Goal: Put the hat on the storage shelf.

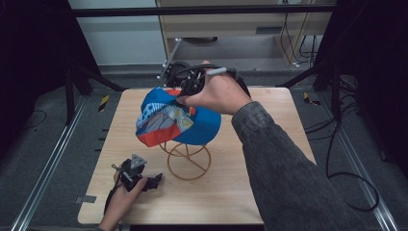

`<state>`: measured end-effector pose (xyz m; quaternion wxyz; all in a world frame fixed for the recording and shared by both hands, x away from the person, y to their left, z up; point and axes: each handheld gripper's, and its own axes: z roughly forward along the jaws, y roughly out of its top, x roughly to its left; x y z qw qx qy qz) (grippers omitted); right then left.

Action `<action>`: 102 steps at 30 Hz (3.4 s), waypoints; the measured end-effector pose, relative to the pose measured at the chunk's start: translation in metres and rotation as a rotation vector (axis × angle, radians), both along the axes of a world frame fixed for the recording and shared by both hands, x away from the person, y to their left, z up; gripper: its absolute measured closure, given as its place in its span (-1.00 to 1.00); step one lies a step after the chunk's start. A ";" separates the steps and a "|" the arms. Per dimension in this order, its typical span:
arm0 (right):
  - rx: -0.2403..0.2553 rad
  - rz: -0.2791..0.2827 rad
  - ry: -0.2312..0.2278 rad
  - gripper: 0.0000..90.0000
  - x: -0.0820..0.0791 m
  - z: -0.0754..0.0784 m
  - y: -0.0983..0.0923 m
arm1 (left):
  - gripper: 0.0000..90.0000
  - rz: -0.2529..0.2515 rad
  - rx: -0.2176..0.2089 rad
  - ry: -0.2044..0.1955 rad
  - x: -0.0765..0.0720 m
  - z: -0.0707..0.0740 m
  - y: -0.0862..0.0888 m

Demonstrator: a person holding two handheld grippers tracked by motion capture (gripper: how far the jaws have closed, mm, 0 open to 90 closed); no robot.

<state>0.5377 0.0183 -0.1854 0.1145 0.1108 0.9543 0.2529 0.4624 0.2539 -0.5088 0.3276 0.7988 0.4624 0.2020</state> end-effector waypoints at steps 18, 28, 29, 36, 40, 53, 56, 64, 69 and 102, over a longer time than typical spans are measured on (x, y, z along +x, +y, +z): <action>-0.014 0.010 0.018 1.00 0.001 -0.014 0.009 | -1.00 0.003 -0.004 -0.002 0.000 0.000 0.000; -0.014 0.011 0.022 1.00 0.004 -0.022 0.016 | -1.00 0.002 -0.003 0.000 0.000 0.000 0.000; -0.019 0.019 0.024 1.00 0.004 -0.023 0.017 | -1.00 0.002 -0.003 -0.001 0.000 0.000 0.000; -0.020 0.013 0.034 1.00 0.005 -0.027 0.020 | -1.00 0.002 -0.002 0.000 0.000 0.000 0.000; -0.016 0.011 0.035 0.99 0.007 -0.029 0.021 | -1.00 0.002 -0.002 -0.001 0.000 0.000 0.000; -0.009 -0.003 0.038 0.96 0.010 -0.036 0.020 | -1.00 0.002 -0.002 -0.001 0.000 0.000 0.000; -0.004 -0.002 0.035 0.90 0.010 -0.036 0.018 | -1.00 0.002 -0.002 -0.001 0.000 0.000 0.000; 0.000 -0.017 0.040 0.67 0.010 -0.036 0.012 | -1.00 0.002 -0.001 -0.001 0.000 0.000 0.000; 0.004 -0.029 0.042 0.45 0.010 -0.037 0.008 | -1.00 0.002 -0.001 -0.001 0.000 0.000 0.000; 0.081 -0.069 -0.008 -0.39 -0.006 -0.029 -0.016 | -1.00 0.002 -0.001 -0.002 0.000 0.000 0.000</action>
